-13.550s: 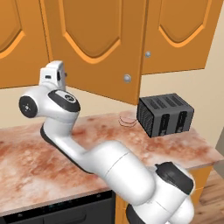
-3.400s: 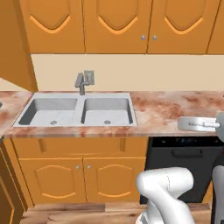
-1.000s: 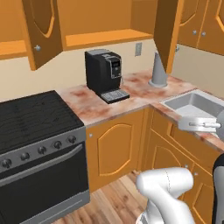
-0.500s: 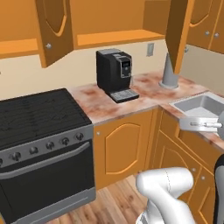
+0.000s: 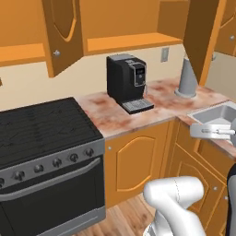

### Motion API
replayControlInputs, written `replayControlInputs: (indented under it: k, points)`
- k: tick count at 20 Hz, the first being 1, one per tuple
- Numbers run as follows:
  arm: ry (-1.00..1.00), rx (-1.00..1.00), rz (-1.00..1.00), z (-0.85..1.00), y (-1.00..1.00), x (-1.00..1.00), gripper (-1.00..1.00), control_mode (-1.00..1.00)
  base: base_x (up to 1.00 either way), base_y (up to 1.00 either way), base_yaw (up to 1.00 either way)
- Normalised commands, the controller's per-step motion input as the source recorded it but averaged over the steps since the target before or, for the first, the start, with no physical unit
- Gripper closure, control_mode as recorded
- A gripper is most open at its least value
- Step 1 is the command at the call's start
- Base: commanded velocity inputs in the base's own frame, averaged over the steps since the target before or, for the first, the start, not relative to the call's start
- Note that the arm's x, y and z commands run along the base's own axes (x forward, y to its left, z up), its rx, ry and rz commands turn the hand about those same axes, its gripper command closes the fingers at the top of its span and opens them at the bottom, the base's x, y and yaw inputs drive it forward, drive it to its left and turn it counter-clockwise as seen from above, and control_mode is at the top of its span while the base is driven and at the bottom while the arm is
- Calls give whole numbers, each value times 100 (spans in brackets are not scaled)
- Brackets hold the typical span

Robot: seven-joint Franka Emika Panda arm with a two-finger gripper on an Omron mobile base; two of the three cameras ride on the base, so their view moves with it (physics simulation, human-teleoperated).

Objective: Close all open cabinet doors.

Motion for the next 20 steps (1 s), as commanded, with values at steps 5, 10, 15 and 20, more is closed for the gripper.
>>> replayControlInputs:
  k: [5, 10, 15, 20]
  points:
    - [0, 0, 0, 0, 0, 0, -100, 100, 53, 34, 0]
    - [0, 0, 0, 0, 0, 0, -100, 100, 48, 33, 0]
    - [0, 0, 0, 0, 0, 0, -100, 100, 45, 17, 0]
    - [0, 0, 0, 0, 0, 0, -100, 100, 48, 16, 0]
